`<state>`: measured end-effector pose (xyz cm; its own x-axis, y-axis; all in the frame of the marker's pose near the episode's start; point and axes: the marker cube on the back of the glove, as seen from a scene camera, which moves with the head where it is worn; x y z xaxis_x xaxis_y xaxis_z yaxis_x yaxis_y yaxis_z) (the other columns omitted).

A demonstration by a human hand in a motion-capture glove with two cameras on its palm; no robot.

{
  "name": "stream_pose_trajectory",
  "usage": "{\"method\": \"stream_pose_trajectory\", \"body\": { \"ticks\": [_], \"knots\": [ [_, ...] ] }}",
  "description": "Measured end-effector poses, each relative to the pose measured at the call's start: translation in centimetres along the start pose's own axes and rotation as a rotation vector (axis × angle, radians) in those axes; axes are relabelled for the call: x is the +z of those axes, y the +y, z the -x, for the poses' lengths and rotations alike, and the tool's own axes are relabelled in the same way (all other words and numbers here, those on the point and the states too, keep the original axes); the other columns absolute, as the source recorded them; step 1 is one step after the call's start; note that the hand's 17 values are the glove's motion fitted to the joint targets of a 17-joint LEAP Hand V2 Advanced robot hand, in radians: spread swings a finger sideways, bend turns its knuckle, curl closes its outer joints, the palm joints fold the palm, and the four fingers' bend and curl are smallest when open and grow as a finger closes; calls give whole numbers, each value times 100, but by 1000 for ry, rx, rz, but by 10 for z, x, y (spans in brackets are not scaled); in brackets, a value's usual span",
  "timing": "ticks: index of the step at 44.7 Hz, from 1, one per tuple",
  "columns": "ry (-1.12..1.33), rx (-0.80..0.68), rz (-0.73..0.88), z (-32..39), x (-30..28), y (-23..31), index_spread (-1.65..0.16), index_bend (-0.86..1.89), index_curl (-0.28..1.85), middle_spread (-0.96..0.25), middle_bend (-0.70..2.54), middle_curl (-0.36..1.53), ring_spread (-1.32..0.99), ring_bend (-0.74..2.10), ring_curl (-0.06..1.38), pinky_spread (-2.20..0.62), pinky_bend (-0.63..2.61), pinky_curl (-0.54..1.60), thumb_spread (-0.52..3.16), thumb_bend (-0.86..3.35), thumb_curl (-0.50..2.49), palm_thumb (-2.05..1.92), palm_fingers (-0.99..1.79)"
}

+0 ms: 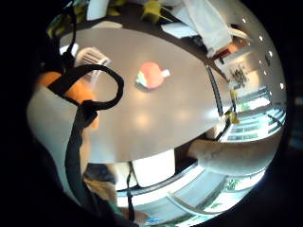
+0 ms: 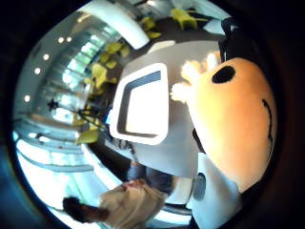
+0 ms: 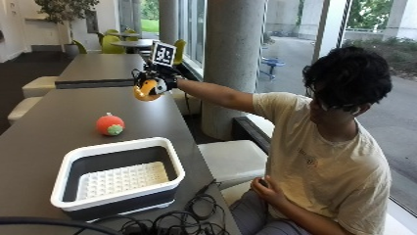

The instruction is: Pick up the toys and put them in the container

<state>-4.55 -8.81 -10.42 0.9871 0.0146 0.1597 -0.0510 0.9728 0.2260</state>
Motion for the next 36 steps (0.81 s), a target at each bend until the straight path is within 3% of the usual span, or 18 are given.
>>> {"method": "stream_pose_trajectory", "body": {
  "ticks": [7,14,26,36],
  "knots": [
    [40,-155,1,93,1,-41,-38,38,40,-34,37,44,-47,80,49,-40,100,41,91,13,74,66,78],
    [24,-202,57,168,36,-69,-39,36,44,-34,34,47,-46,79,51,-40,107,44,89,9,77,63,73],
    [-16,-240,185,234,67,-86,-37,15,45,-29,30,51,-40,79,53,-34,113,44,106,8,77,60,52],
    [-31,-147,264,235,92,-81,-35,13,44,-24,30,54,-33,66,52,-26,115,44,125,3,70,47,21]
  ]
}}
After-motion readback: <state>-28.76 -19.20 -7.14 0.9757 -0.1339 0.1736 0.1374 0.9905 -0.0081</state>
